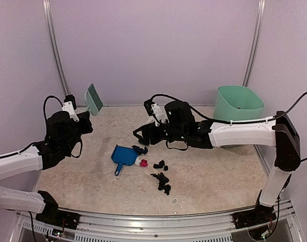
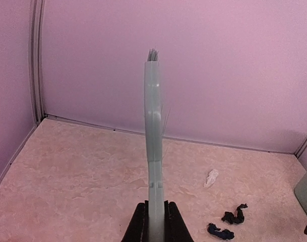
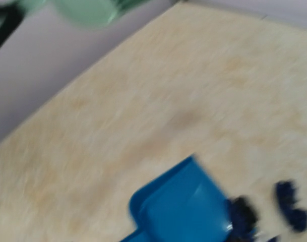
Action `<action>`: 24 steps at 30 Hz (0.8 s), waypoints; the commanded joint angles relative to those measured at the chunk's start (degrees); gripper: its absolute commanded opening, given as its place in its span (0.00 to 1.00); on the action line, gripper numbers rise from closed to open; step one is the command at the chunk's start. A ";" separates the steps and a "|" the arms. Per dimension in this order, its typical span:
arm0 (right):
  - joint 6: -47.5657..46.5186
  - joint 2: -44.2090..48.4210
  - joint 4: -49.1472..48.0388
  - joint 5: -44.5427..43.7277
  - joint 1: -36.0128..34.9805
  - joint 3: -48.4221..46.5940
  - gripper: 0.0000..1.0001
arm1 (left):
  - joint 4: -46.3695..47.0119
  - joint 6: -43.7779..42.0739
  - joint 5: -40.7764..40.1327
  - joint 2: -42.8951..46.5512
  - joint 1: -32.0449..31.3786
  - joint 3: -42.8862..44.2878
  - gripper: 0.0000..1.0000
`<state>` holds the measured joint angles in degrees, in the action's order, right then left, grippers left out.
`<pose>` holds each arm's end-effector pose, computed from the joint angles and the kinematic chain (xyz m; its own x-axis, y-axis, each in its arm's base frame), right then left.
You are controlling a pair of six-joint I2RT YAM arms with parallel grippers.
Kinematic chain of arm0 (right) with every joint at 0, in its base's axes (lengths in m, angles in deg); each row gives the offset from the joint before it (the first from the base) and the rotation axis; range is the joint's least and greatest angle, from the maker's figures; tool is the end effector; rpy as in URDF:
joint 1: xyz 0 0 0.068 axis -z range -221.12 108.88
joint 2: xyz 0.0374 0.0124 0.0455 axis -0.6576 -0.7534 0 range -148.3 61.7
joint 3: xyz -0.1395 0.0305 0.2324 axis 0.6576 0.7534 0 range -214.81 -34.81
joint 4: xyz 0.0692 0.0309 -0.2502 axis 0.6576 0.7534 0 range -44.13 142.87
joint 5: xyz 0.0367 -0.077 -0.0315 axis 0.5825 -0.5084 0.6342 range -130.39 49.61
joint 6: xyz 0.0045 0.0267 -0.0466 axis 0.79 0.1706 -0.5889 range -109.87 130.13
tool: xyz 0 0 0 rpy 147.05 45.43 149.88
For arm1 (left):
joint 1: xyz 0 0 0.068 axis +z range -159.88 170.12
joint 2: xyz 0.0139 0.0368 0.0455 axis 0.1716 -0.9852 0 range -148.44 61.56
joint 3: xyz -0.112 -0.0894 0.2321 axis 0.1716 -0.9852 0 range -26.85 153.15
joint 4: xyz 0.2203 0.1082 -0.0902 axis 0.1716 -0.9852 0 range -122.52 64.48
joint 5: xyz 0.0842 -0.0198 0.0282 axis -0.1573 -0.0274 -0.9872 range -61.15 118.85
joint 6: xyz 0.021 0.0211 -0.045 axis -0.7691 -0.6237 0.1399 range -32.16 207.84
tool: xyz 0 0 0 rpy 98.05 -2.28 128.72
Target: Sweep away the paper scraps from the table
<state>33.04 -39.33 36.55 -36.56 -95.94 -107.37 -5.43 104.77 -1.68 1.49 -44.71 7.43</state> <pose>0.2387 0.3430 0.2727 -0.5058 -0.0432 -0.8616 -0.7110 0.5864 0.3880 0.2066 -0.1219 0.2793 -0.1005 -0.2357 -0.9666 0.0501 0.9691 -0.2415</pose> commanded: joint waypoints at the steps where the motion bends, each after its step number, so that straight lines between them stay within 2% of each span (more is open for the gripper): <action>1: -2.15 -2.64 7.63 3.51 -3.28 -3.99 0.68 | -3.44 2.61 -2.61 2.32 1.45 -1.15 0.00; 8: -1.56 -8.35 14.04 8.18 -8.29 -9.98 0.68 | -5.09 3.45 -3.36 5.08 2.04 -2.13 0.00; 18: 6.54 -22.16 24.45 4.40 -11.34 -24.90 0.76 | -5.77 4.11 -4.13 9.99 2.31 -4.20 0.00; 24: 11.32 -25.75 26.81 0.75 -12.03 -27.22 0.79 | -5.38 4.31 -3.66 12.70 2.46 -6.05 0.00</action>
<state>39.93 -63.16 59.89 -32.86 -107.40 -132.50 -11.48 108.61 -4.89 12.42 -42.70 2.29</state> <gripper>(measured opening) 0.786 0.074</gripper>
